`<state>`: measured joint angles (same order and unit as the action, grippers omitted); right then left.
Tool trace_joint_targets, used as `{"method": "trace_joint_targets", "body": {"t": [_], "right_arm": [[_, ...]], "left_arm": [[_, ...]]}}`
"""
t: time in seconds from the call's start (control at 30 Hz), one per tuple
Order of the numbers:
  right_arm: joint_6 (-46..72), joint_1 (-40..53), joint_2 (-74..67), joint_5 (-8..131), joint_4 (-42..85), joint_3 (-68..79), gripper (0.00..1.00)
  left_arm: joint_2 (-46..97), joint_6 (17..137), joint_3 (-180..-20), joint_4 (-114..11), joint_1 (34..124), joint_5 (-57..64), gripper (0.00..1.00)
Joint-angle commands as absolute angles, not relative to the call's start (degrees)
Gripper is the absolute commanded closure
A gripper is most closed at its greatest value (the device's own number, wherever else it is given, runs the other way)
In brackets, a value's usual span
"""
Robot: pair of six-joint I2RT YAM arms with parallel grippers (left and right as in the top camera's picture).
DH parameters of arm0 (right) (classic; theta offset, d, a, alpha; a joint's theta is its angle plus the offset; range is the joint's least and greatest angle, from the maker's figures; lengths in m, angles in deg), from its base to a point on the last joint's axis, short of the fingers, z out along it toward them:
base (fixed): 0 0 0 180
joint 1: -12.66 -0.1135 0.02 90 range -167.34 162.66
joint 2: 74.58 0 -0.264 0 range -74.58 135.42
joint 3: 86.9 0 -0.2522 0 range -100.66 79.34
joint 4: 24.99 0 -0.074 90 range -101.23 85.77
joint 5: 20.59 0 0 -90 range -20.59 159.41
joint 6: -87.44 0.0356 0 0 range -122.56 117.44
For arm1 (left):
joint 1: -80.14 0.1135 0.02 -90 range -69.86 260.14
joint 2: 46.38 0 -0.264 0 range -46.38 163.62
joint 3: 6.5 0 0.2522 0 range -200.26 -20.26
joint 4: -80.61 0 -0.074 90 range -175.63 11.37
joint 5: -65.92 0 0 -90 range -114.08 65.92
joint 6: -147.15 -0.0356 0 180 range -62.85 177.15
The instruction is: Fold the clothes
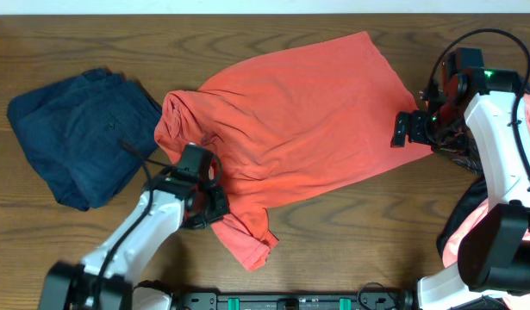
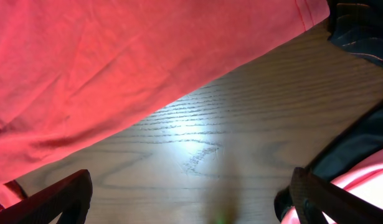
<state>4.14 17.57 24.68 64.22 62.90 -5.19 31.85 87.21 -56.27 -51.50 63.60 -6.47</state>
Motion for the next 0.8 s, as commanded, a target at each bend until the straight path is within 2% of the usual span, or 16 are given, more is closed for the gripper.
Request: {"method": "trace_joint_targets", "body": {"t": [0.0, 0.23, 0.37, 0.77], "right_arm": [[3.39, 17.53, 23.57, 64.57, 63.18, -4.91, 0.02], [3.63, 17.63, 23.57, 66.53, 66.2, -3.4, 0.01], [5.27, 17.63, 23.57, 66.16, 63.11, 2.22, 0.01], [17.27, 17.63, 23.57, 66.16, 35.49, 22.5, 0.02]], "left_arm": [[27.64, 86.78, -56.93, -48.27, 64.63, -7.28, 0.94], [22.24, 85.99, -56.93, -43.44, 67.1, -7.26, 0.94], [18.74, 82.73, -56.93, -42.98, 68.83, -7.24, 0.94], [15.02, 82.23, -56.93, -41.36, 70.75, -7.24, 0.94]]}}
